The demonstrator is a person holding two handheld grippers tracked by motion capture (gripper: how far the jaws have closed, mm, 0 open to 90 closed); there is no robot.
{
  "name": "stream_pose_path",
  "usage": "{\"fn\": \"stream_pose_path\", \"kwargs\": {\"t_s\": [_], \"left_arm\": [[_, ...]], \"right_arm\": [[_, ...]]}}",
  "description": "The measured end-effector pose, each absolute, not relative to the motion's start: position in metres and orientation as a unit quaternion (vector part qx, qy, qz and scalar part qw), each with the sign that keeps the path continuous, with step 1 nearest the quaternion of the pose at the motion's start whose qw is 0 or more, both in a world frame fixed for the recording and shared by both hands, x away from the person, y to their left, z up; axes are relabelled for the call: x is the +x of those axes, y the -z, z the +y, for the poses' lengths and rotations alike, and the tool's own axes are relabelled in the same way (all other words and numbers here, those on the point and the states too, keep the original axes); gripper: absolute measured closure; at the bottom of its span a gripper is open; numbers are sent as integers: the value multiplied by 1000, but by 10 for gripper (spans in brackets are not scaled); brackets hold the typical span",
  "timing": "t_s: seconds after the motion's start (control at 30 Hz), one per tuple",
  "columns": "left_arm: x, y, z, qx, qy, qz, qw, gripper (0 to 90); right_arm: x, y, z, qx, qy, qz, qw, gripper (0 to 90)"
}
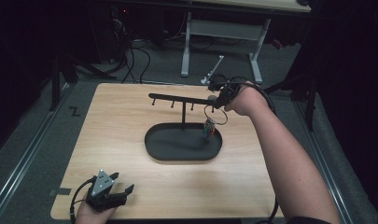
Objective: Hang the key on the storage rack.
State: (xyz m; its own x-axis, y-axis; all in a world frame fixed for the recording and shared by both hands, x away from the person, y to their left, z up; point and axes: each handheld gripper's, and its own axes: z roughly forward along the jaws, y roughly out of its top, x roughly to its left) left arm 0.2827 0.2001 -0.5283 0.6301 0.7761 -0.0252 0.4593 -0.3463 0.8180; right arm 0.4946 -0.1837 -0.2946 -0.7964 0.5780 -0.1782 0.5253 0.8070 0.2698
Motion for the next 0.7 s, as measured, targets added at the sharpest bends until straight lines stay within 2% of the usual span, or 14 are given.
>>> {"fn": "stream_pose_path", "kwargs": {"t_s": [0.23, 0.37, 0.5, 0.6, 0.63, 0.7], "left_arm": [[283, 529, 200, 799, -188, 386, 421, 254], [283, 529, 200, 799, -189, 386, 421, 254], [283, 529, 200, 800, -189, 385, 420, 254], [283, 529, 199, 799, -191, 384, 421, 254], [283, 529, 199, 800, -191, 384, 420, 254], [283, 529, 199, 800, -191, 384, 420, 254]], "right_arm": [[498, 298, -185, 299, -105, 940, 126, 862], [496, 293, -183, 302, -120, 937, 131, 798], [491, 292, -181, 301, -133, 932, 154, 678], [488, 294, -180, 311, -150, 923, 170, 551], [486, 297, -180, 309, -156, 921, 179, 472], [485, 299, -180, 307, -161, 920, 182, 444]]}}
